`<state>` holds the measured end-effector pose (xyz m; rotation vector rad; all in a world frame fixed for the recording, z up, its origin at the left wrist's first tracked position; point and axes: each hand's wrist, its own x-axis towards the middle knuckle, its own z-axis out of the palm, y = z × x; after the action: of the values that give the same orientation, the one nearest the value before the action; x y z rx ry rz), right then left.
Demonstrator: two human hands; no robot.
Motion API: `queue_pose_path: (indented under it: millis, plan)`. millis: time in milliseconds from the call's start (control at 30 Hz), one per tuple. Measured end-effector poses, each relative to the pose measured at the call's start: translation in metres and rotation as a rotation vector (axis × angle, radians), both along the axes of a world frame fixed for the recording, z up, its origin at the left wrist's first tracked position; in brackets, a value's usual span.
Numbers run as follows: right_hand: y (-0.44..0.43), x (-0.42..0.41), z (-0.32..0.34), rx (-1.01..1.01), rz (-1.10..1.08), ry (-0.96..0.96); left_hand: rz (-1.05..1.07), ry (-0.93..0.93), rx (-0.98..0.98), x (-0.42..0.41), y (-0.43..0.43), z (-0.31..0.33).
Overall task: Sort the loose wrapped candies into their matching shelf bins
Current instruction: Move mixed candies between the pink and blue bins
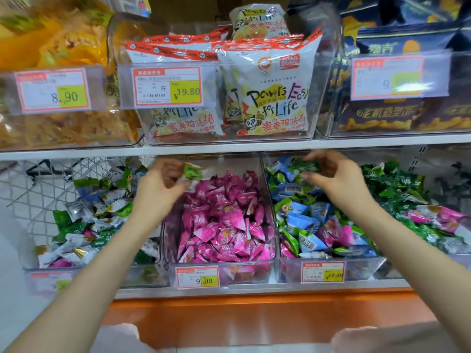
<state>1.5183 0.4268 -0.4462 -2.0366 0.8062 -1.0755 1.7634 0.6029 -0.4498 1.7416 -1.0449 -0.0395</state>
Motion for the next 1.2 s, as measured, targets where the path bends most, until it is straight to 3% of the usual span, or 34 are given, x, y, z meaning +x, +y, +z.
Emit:
queue_pose_path:
  millis: [133,267,433,533,600,733,933,1200]
  plan:
    - [-0.021,-0.032,-0.005,-0.148,-0.226,0.116,0.263,-0.233,0.06,0.024,0.016,-0.001]
    - [-0.039,-0.066,-0.013,-0.259,-0.46,0.178,0.325,-0.467,0.189,0.037,0.019,-0.017]
    - [-0.053,-0.093,-0.031,-0.228,-0.458,0.468,0.257,-0.526,0.338,0.032,0.014,-0.028]
    - [-0.054,-0.095,-0.041,-0.295,-0.532,0.562,0.236,-0.53,0.383,0.034,0.015,-0.033]
    - [-0.055,-0.096,-0.044,-0.229,-0.561,0.607,0.176,-0.539,0.423,0.034,0.014,-0.037]
    - [-0.056,-0.101,-0.046,-0.127,-0.513,0.601,0.127,-0.502,0.475,0.034,0.011,-0.04]
    - [-0.048,-0.092,-0.035,-0.354,-0.563,0.539,0.205,-0.521,0.302,0.04,0.01,-0.04]
    - [-0.016,-0.043,-0.016,-0.399,-0.223,0.382,-0.114,-0.678,0.285,0.004,-0.011,-0.037]
